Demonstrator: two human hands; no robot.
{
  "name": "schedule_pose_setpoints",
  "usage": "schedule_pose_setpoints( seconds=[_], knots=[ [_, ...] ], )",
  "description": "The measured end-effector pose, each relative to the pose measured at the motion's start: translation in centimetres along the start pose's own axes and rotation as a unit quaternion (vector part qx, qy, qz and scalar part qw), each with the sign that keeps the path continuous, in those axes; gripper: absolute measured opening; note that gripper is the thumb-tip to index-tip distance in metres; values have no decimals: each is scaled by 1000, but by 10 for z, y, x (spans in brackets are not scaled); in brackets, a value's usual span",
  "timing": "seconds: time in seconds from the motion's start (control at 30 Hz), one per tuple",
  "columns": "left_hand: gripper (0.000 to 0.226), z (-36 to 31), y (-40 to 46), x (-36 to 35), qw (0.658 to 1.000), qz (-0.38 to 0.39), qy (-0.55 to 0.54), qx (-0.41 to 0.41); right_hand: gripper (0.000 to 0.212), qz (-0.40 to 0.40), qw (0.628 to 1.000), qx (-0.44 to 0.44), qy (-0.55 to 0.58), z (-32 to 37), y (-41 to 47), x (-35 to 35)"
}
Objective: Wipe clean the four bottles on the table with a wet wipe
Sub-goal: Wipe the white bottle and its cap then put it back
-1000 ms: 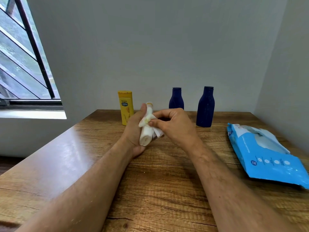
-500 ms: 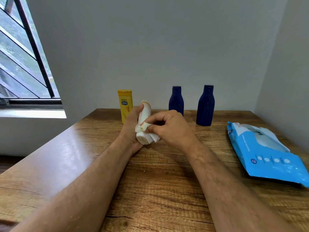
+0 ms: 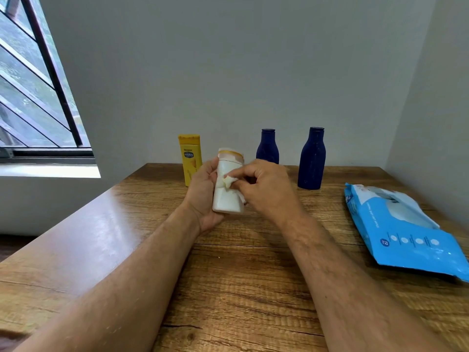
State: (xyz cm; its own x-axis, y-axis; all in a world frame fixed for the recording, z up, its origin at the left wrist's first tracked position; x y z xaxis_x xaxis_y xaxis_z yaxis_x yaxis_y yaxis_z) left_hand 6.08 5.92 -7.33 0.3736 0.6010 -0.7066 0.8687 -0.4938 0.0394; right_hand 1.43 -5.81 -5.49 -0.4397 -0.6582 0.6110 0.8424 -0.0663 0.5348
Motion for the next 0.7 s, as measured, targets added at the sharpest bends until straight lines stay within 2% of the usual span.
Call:
schedule_pose_setpoints(
  seconds=[0.1, 0.17, 0.27, 0.4, 0.47, 0.53, 0.63, 0.7],
  knots=[
    [49, -5, 2, 4, 998, -27, -34, -48, 17, 52, 996, 55, -54, 7, -4, -5],
    [48, -6, 2, 5, 997, -29, -42, -65, 18, 43, 993, 79, -74, 9, -6, -6],
    [48, -2, 0, 3, 998, -22, 7, -59, 18, -21, 993, 82, -84, 9, -4, -1],
    [43, 5, -3, -1, 998, -11, 60, -33, 21, -144, 984, 52, -96, 6, 0, 6],
    [43, 5, -3, -2, 997, -9, 62, -38, 21, -167, 980, 52, -93, 6, 0, 7],
    [43, 2, -4, -3, 997, -15, 57, -57, 21, -146, 982, 69, -97, 5, -1, 7],
    [49, -4, -1, 0, 994, -37, -6, -99, 19, -48, 988, 103, -102, 7, -5, 3],
    [51, -7, 0, 2, 991, -54, -50, -112, 19, -14, 986, 122, -108, 8, -7, -1]
  ],
)
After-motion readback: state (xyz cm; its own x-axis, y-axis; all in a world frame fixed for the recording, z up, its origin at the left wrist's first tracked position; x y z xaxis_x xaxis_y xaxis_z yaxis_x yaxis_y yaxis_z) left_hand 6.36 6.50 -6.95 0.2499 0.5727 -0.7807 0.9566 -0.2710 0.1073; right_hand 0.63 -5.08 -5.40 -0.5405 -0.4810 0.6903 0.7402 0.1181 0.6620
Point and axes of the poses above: each hand's wrist, its own y-axis towards the middle knuckle, its own x-axis out of the back of the hand, z = x × y, the point moved 2 cm from there along y, towards the middle knuckle, and after that the axes turned 12 degrees about -y, right-handed, at the moved point
